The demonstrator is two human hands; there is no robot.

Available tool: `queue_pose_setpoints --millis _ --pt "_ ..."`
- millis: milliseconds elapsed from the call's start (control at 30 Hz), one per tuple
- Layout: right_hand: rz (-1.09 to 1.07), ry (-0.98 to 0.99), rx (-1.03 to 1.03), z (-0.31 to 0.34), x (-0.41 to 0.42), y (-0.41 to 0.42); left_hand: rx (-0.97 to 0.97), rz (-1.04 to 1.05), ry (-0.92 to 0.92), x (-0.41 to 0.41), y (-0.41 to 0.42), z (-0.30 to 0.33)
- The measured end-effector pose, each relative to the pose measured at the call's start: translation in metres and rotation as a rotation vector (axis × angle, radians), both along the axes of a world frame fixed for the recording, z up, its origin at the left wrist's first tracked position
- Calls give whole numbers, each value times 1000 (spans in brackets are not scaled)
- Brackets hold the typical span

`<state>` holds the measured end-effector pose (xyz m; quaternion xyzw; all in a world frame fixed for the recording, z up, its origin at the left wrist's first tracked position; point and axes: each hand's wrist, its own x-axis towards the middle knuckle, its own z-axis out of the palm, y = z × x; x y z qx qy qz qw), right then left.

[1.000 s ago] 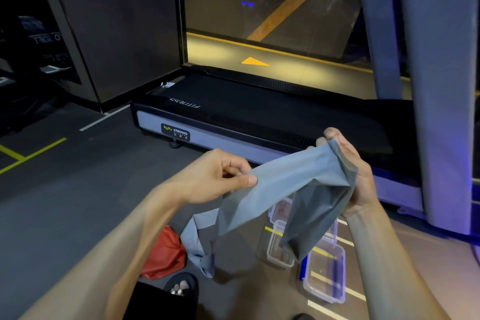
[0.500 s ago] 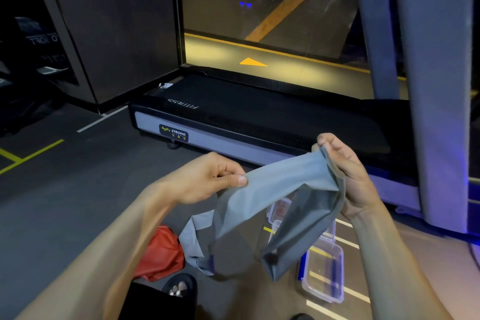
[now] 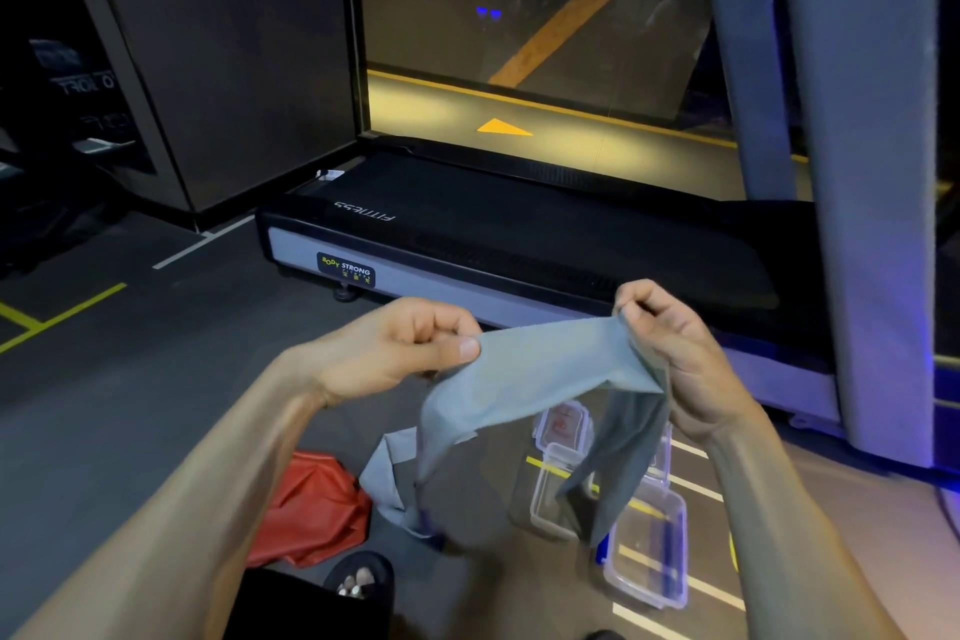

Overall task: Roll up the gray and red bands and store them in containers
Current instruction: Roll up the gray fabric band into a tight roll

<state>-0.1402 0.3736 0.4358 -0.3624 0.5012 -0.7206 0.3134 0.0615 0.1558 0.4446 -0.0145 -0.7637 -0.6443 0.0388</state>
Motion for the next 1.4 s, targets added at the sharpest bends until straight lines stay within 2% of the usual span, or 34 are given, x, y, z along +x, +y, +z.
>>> queue_pose_setpoints --millis 100,167,267,433,567,667,733,833,967,1033,1100,1200,1300,1400 --pt "66 147 89 -9 9 -12 365 -68 71 4 5 5" --pt "104 231 160 -14 19 -22 498 -91 130 -1 12 7" --pt "68 384 205 -20 34 -36 582 -88 162 -6 17 10" --pt "-136 661 207 -29 60 -51 629 -24 133 -5 17 11" --pt "-167 529 168 -22 48 -43 479 195 51 4 -13 4" --pt "-168 488 164 -15 31 -31 198 227 -101 17 -38 -9" --pt "-124 457 159 -11 26 -25 -60 192 -214 22 -41 -12" --pt "-17 375 151 -9 28 -23 -299 209 -253 17 -35 -13" --pt "8 333 182 -11 27 -21 -264 219 -202 17 -37 -13" --pt "8 407 243 -14 22 -16 -222 171 -186 20 -36 -9" --pt "30 506 303 -19 19 -13 -98 117 -136 22 -34 -5" --pt "77 523 280 -24 20 -14 146 53 -30 20 -25 0" --pt "148 422 216 -23 27 -19 223 3 14 12 -12 2" --pt "211 171 112 -15 30 -20 235 -43 12 5 -5 2"
